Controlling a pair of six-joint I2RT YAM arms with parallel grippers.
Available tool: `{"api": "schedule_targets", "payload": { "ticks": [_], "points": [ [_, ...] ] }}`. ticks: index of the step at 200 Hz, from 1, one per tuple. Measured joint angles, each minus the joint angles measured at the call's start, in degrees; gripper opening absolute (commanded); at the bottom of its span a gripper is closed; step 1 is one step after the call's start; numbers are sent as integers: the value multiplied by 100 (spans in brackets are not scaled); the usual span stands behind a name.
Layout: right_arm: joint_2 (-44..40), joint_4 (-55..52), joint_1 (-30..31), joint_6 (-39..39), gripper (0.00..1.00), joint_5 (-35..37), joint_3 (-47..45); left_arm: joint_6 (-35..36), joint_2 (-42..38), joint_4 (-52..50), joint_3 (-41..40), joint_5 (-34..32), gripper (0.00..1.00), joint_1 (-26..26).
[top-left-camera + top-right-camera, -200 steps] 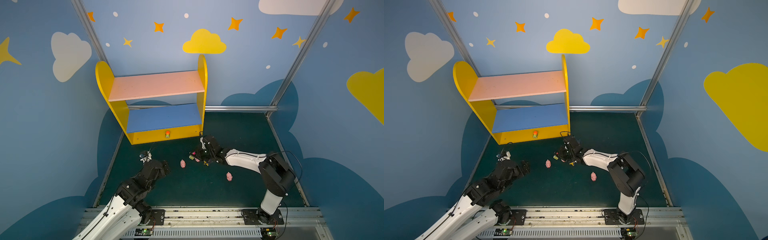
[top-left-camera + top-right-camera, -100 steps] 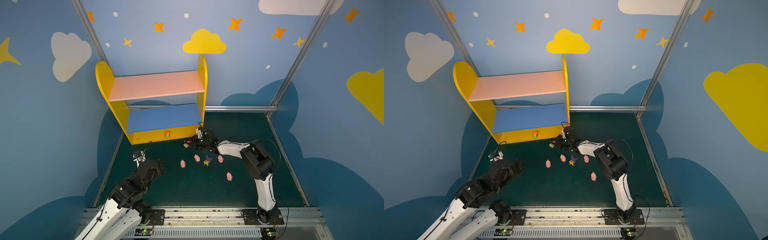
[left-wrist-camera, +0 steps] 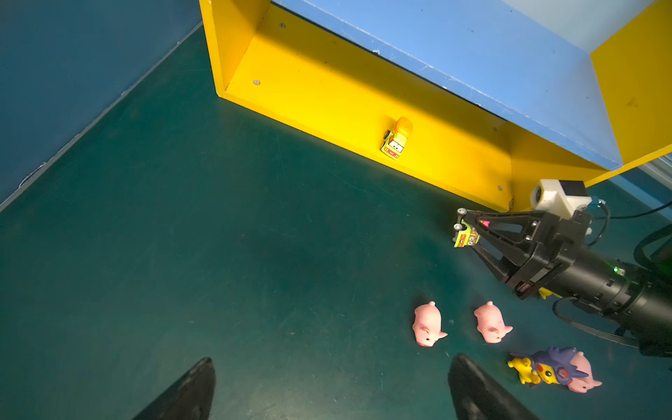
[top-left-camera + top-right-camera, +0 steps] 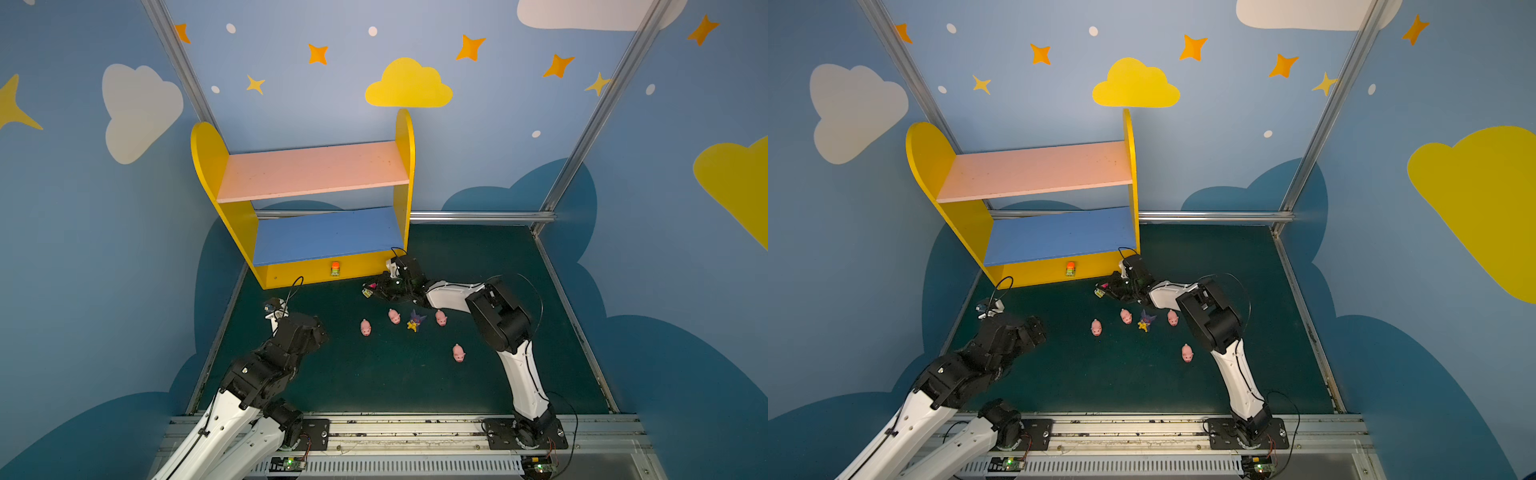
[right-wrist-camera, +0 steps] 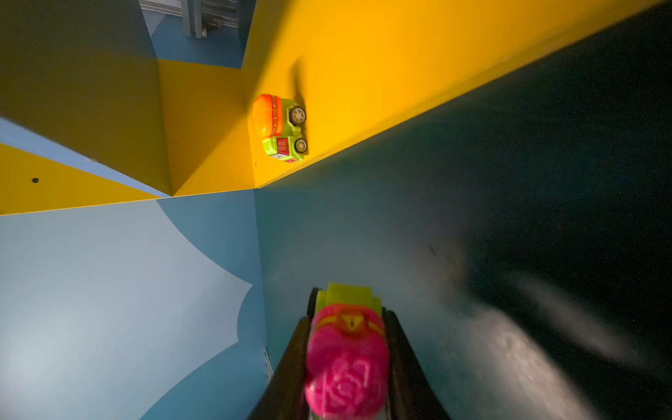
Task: Organize plastic toys on shelves
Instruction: Pick up the plastic toy from the bottom-center of the table, then place the plastic toy on the shelf.
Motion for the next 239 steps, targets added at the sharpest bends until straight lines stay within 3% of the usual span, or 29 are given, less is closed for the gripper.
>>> {"api": "schedule_targets", "payload": {
  "ticks": [239],
  "points": [
    [1298,-35,-203,168,22,-378,1882,264,262,-101,348,109,100,409]
  ]
}}
